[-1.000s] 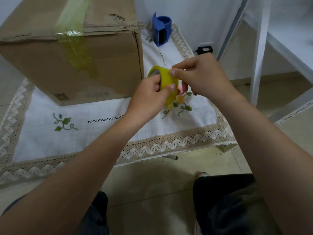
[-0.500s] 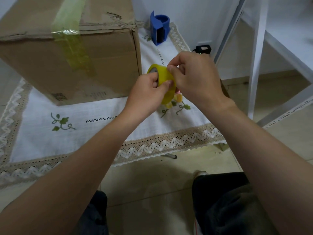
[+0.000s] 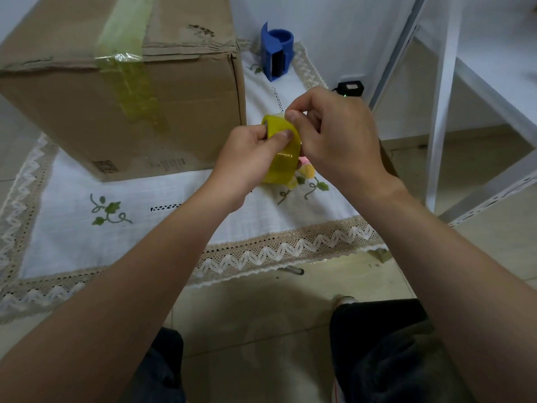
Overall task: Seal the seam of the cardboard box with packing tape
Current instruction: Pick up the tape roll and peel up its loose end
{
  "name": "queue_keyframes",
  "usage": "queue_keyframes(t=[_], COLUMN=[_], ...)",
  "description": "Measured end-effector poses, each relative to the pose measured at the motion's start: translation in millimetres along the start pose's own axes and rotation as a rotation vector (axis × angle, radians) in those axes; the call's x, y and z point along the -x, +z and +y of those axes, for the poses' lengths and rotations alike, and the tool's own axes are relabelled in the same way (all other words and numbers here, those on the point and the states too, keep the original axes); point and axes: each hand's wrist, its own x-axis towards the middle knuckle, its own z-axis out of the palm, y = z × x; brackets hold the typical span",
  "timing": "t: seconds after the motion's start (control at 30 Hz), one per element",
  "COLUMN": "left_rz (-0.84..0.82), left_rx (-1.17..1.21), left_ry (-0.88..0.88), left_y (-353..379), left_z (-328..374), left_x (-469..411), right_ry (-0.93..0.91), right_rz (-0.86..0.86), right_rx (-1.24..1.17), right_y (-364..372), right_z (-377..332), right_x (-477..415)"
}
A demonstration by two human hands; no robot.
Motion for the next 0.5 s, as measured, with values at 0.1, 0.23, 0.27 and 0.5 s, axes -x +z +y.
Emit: queue_keyframes(t=[0.1,0.23,0.27,0.5], left_rz=[-0.024,-0.041,-0.047,0.005], left_rx=[0.028,0.089,0.110,0.095], left_ry=[-0.015,-0.063,-0.084,-0.098], left_y=[-1.1,-4.6,-5.9,-4.9], left_z=[-0.6,3.1,4.7,3.0], left_x=[0.1,0.0,0.6,6.4], right_ry=[0.018,0.014,0.006,0.048], right_rz=[0.000,0.040,0.045,0.014], right_rx=[-0.022,-0.106,-0.111,-0.162], right_y=[0.2,-0.2,-0.5,-5.4], right_z=[0.2,-2.0,-3.1,2.7], right_x=[0.3,1.6,1.5,-6.2])
